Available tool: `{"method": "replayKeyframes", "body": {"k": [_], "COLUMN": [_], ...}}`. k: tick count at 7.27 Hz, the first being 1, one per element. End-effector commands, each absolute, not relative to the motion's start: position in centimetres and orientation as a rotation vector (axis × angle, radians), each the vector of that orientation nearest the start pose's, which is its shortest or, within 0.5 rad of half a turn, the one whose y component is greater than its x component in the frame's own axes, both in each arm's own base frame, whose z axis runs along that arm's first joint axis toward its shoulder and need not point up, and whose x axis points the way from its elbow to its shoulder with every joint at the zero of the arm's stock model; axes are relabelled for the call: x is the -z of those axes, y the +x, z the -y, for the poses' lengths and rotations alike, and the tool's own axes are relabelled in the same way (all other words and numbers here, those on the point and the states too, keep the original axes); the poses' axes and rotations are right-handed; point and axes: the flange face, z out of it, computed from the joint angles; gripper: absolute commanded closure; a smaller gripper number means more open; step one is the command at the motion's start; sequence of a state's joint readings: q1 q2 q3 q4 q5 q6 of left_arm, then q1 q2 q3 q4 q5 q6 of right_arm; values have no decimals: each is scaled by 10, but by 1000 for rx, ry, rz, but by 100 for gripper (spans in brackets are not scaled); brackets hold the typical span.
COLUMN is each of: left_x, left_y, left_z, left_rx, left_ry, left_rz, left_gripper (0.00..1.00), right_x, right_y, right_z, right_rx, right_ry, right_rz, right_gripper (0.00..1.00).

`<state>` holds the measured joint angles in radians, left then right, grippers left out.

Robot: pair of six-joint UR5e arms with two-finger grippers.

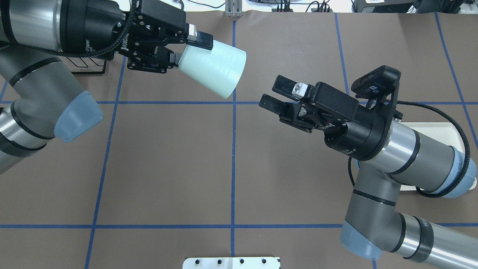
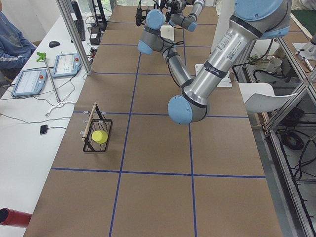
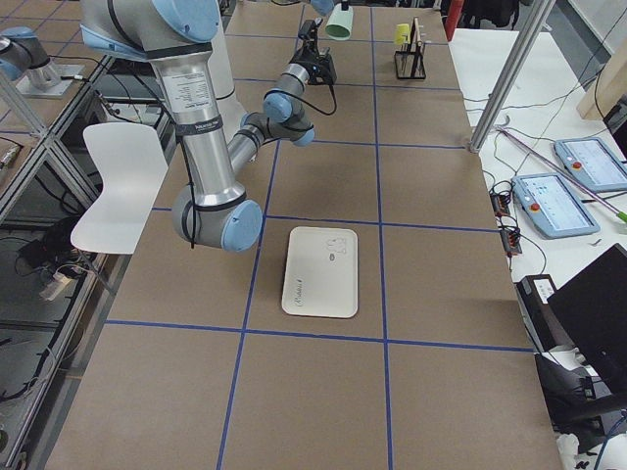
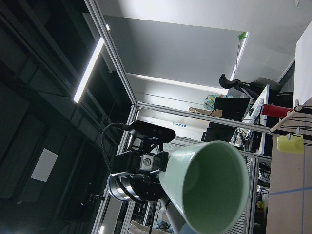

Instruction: Left arm grabs green cup and hands to right arm on tray

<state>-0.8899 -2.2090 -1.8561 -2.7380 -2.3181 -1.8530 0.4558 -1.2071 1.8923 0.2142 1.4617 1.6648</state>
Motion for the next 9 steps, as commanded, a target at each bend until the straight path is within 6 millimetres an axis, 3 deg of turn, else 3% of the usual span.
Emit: {"method": "replayKeyframes", "body": {"k": [1, 5, 7, 9], "left_x": [-64, -57, -56, -56], "left_y": [272, 278, 280, 279], "left_z": [420, 401, 397, 397], "left_rx": [-45, -85, -91, -93], "left_ry": [131, 114, 109, 111], "left_rz": [-1967, -1990, -1995, -1997], "left_gripper": [100, 100, 100, 100], "right_x": [-158, -152, -148, -147], "right_y": [-331, -330, -330, -332], "right_z": [322, 321, 321, 320], "right_rx": [-366, -363, -361, -359], "right_ry": [497, 501, 498, 494], "right_rz": [2481, 2496, 2506, 2505], "right_gripper": [1, 4, 24, 29]}}
